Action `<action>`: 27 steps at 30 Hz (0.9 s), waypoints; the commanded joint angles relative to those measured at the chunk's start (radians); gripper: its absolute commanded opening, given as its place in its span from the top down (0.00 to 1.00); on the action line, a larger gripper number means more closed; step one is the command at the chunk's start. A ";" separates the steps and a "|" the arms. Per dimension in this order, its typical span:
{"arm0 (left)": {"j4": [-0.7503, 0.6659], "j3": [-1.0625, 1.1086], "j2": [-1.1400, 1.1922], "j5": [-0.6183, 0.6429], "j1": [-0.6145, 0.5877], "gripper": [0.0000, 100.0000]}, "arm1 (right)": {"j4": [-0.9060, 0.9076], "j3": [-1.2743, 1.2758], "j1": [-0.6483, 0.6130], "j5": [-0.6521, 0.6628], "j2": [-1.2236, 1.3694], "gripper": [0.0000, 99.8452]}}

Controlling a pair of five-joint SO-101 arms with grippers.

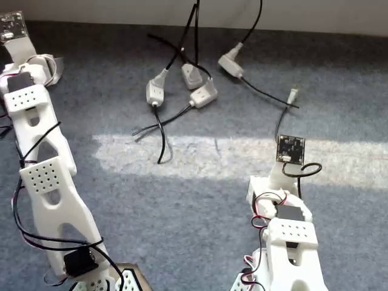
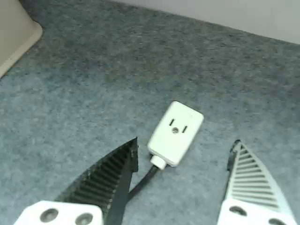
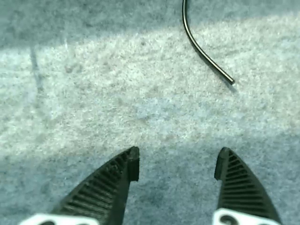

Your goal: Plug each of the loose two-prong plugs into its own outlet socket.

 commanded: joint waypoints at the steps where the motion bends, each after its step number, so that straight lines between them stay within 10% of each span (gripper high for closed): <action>1: -0.175 0.108 -0.019 -0.100 -0.033 0.69 | -0.016 -0.002 -0.008 -0.005 0.001 0.73; 15: -0.781 0.285 0.294 -0.434 -0.030 0.70 | -0.016 -0.002 -0.008 -0.006 0.001 0.73; 19: -0.802 0.285 0.321 -0.440 -0.027 0.72 | -0.016 -0.002 -0.008 -0.008 0.001 0.73; 24: -0.801 0.285 0.321 -0.442 -0.028 1.00 | -0.016 -0.002 -0.008 -0.008 0.001 0.73; 27: -0.801 0.286 0.325 -0.442 -0.033 0.96 | -0.016 -0.002 -0.008 -0.008 0.001 0.73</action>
